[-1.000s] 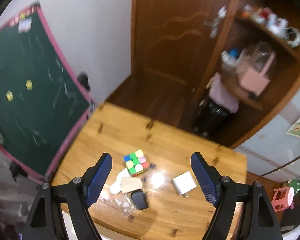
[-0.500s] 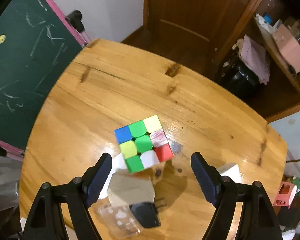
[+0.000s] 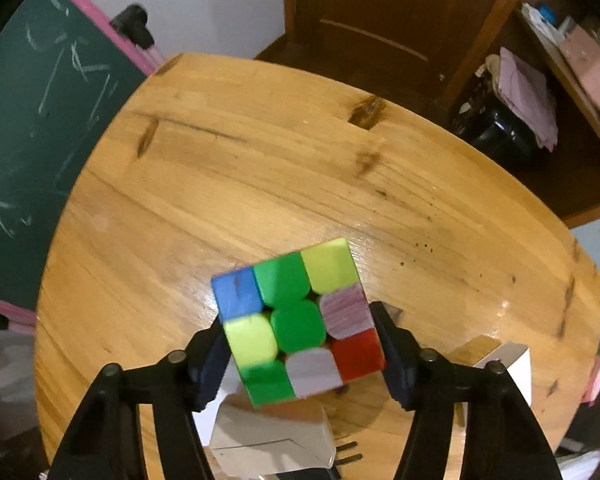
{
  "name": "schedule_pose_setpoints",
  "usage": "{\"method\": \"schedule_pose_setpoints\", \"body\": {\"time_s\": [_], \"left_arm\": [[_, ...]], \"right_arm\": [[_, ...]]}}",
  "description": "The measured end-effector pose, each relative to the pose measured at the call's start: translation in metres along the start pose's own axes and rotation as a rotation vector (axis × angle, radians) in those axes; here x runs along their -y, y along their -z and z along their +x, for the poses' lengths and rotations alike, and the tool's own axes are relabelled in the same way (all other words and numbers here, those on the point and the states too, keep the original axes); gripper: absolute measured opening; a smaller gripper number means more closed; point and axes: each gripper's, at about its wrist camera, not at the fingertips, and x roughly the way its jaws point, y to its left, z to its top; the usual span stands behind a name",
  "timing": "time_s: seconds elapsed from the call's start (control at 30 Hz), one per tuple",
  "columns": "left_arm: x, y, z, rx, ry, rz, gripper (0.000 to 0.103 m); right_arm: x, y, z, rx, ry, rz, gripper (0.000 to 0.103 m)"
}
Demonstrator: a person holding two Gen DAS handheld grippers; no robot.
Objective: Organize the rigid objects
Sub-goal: 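Move the right tool to the Rubik's cube and grasp it, then carry the Rubik's cube into the tray beside the orange case and release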
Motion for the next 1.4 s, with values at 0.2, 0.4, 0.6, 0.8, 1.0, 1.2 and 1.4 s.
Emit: {"method": "schedule_pose_setpoints", "body": {"time_s": [0.2, 0.4, 0.6, 0.8, 1.0, 1.2, 1.4], "left_arm": [[-0.003, 0.0, 0.0, 0.0, 0.013, -0.012, 0.005], [-0.006, 0.001, -0.001, 0.0, 0.036, -0.036, 0.005], [-0.005, 0.0, -0.004, 0.018, 0.031, -0.032, 0.005], [-0.004, -0.001, -0.008, 0.049, 0.028, -0.026, 0.005], [-0.006, 0.0, -0.007, 0.062, 0.022, -0.026, 0.005], [-0.007, 0.001, -0.008, 0.071, 0.032, -0.034, 0.005], [-0.007, 0.002, -0.009, 0.075, 0.031, -0.029, 0.005]], "right_arm": [[0.005, 0.008, -0.024, 0.065, -0.018, 0.07, 0.058], [0.006, 0.022, -0.059, 0.119, -0.051, 0.107, 0.058], [0.003, 0.052, -0.109, 0.184, -0.063, 0.115, 0.058], [0.01, 0.102, -0.174, 0.271, -0.096, 0.157, 0.056], [0.002, 0.16, -0.224, 0.339, -0.109, 0.159, 0.056], [-0.03, 0.221, -0.255, 0.371, -0.135, 0.113, 0.056], [-0.056, 0.269, -0.245, 0.366, -0.175, 0.098, 0.056]]}}
